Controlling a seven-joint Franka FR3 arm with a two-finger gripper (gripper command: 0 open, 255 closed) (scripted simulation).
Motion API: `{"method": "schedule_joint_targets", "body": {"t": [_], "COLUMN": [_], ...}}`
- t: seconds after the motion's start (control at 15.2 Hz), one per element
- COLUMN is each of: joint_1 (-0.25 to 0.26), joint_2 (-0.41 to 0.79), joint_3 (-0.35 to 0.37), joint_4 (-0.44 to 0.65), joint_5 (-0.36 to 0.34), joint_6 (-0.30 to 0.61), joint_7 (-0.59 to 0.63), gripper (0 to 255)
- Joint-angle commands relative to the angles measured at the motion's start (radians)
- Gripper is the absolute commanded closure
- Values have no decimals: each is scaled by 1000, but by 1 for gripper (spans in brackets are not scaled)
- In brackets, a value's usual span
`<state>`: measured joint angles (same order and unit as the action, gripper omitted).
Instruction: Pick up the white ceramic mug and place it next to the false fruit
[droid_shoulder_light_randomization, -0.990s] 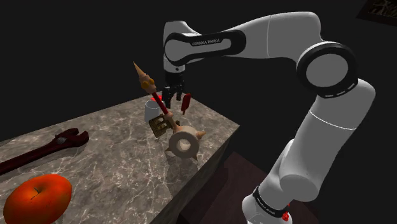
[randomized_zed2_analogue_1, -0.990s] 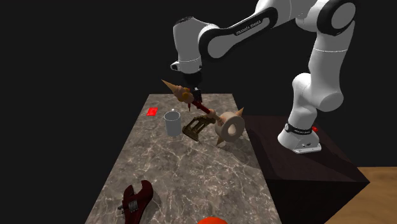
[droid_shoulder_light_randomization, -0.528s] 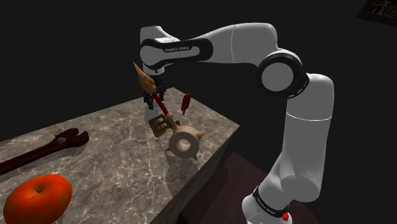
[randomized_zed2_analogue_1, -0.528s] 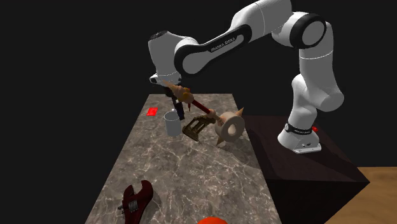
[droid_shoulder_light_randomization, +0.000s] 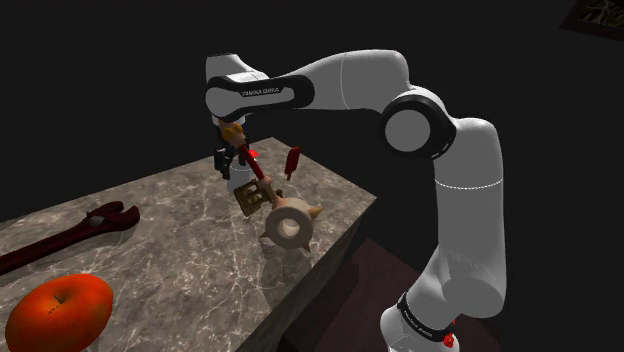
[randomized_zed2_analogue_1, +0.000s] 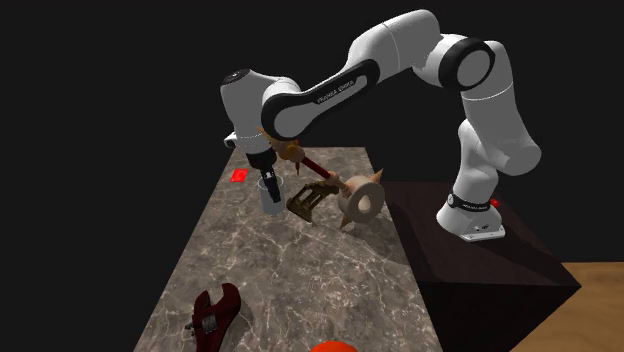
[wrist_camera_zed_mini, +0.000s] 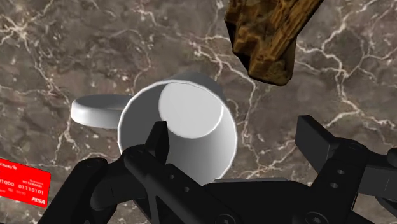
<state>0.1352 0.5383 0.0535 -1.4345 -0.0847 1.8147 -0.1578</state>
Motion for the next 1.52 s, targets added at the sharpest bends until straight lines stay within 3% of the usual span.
{"method": "schedule_joint_targets", "body": {"t": [0.0, 0.59, 0.66, 1.45], "joint_1": [0, 1, 1, 2], "joint_2": [8, 10, 10, -3], "joint_3": [-1, -4, -4, -4], "joint_4": [-21, -39, -38, -18], "joint_5": [-2, -1, -1, 1], "joint_6": [24, 44, 43, 10], "joint_7": [1, 0, 0, -2], "gripper": [0, 0, 255, 255]}}
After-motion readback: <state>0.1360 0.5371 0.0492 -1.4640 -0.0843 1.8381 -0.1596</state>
